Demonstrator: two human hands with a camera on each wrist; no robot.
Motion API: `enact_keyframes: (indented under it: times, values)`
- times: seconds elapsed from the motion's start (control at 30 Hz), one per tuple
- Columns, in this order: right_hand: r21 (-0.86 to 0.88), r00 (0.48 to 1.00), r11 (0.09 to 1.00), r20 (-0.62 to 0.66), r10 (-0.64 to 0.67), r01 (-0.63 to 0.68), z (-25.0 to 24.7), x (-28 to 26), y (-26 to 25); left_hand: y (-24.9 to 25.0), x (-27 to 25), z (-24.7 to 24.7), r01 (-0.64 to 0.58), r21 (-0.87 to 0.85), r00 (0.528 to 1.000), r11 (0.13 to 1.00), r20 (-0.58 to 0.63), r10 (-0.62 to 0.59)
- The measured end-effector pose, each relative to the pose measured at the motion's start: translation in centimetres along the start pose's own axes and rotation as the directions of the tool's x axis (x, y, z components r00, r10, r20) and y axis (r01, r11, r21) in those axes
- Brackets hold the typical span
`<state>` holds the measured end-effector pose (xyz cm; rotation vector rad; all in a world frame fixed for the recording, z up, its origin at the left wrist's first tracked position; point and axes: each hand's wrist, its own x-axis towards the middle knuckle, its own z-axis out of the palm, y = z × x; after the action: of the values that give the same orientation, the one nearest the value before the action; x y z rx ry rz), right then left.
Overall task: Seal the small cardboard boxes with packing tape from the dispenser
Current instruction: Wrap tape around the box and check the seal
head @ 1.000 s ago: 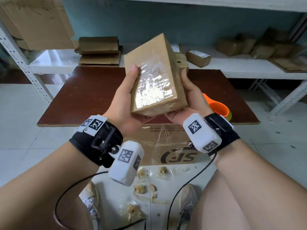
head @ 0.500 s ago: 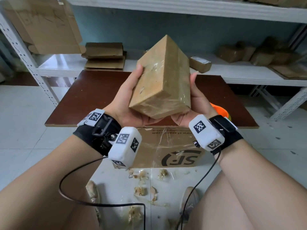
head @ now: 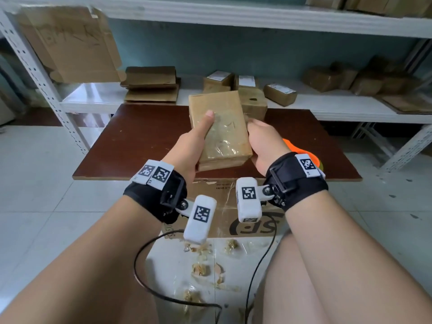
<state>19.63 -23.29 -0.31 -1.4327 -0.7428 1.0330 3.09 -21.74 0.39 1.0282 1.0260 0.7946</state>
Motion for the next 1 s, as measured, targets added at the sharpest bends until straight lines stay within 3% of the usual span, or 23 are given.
enact_keyframes:
  times: [0.1,0.17,0.33,0.43,0.53,0.63,0.77,0.9,1.0]
  values:
    - [0.047,0.986,0.990,0.108,0.124,-0.130,-0.2,-1.8,-1.3,0.7,-0.7,0.6,-0.038,0.009,0.998,0.999,0.043,0.037]
    - [0.018,0.977,0.992,0.179,0.116,-0.121,-0.3,-3.5,-1.9,1.0,-1.2,0.6,-0.094,0.051,0.994,0.994,0.054,0.092]
    - [-0.202,0.996,0.977,0.066,-0.054,0.066,-0.4,-7.8,-0.9,-0.4,-2.2,0.6,-0.267,0.132,0.963,0.955,0.070,0.259]
    - [-0.312,0.972,0.929,-0.064,-0.228,0.197,-1.1,-8.7,0.6,-1.7,-2.8,1.2,-0.281,0.142,0.957,0.949,0.108,0.268]
    - [-0.401,0.949,0.879,-0.065,-0.308,0.258,-1.1,-8.6,1.4,-2.5,-3.1,1.4,-0.314,0.151,0.949,0.937,0.088,0.303]
    - [-0.443,0.951,0.857,-0.024,-0.307,0.265,-0.5,-8.1,1.3,-2.9,-2.7,0.5,-0.396,0.189,0.918,0.899,0.078,0.388]
    - [-0.473,0.951,0.839,-0.008,-0.310,0.270,0.5,-6.2,1.1,-3.0,-1.1,-0.5,-0.361,0.276,0.918,0.891,-0.062,0.391]
    - [-0.420,0.985,0.892,0.019,-0.174,0.165,1.6,-4.3,2.0,-3.4,0.7,-1.2,-0.347,0.320,0.908,0.882,-0.120,0.401]
    - [-0.501,0.989,0.856,0.011,-0.145,0.131,2.4,-3.7,2.6,-3.4,1.9,-1.4,-0.303,0.359,0.916,0.883,-0.146,0.374]
